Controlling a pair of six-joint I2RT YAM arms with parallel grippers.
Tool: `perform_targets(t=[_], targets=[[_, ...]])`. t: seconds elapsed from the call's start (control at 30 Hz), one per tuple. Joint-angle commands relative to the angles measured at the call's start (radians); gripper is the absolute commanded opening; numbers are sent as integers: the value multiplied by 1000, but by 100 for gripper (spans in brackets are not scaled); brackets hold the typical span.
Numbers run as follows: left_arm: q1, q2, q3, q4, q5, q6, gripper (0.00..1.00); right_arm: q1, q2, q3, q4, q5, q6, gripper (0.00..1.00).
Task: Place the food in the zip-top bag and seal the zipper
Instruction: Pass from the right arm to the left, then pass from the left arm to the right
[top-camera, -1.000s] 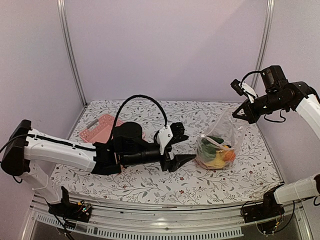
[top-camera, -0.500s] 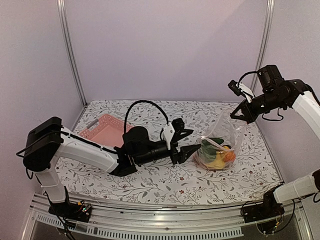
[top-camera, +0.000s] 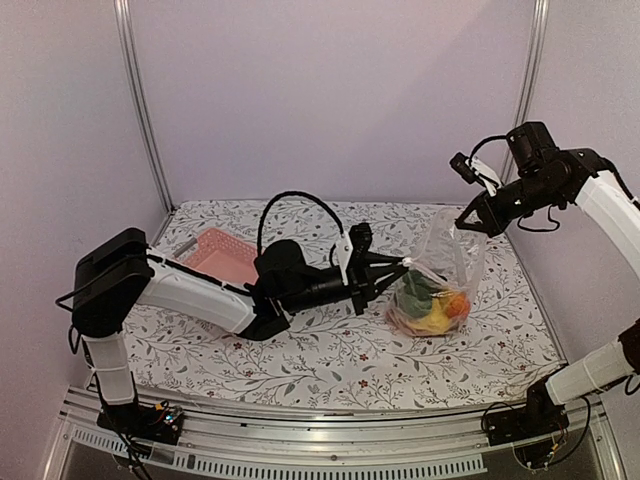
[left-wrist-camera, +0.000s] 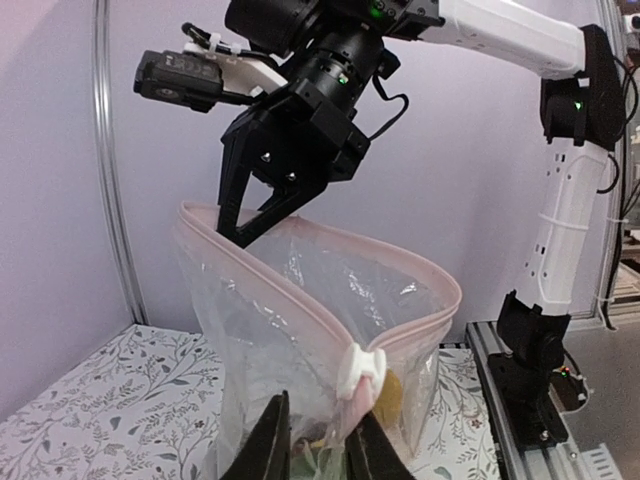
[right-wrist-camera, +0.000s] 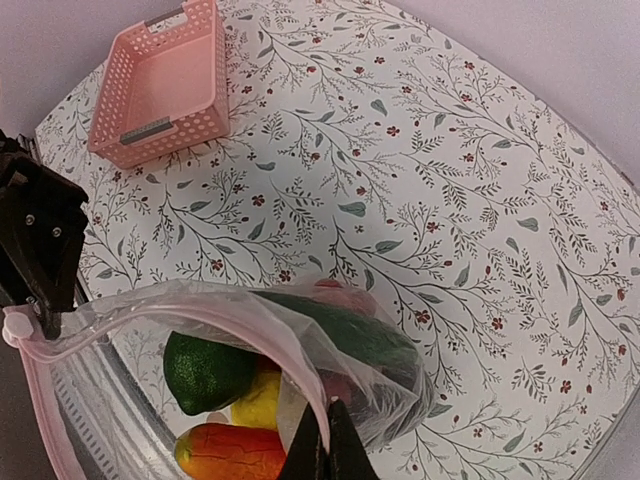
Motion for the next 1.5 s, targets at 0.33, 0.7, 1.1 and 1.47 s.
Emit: perform_targets(t=[0.33,0.7,1.1,1.47], targets=[[16,-153,30,-227,-169,-54,0,-2,45,213,-55,-38,-85,34],[-33,-307,94,-600,-275,-151,0,209,-30,153,-119,-246,-194,44],[-65,-376,84,-725,-313,-100,0,391,73,110,-26,-52,-201,38],[-75,-459,20,-784,-346,-95,18,473,203,230,-45,-26,-186,0]])
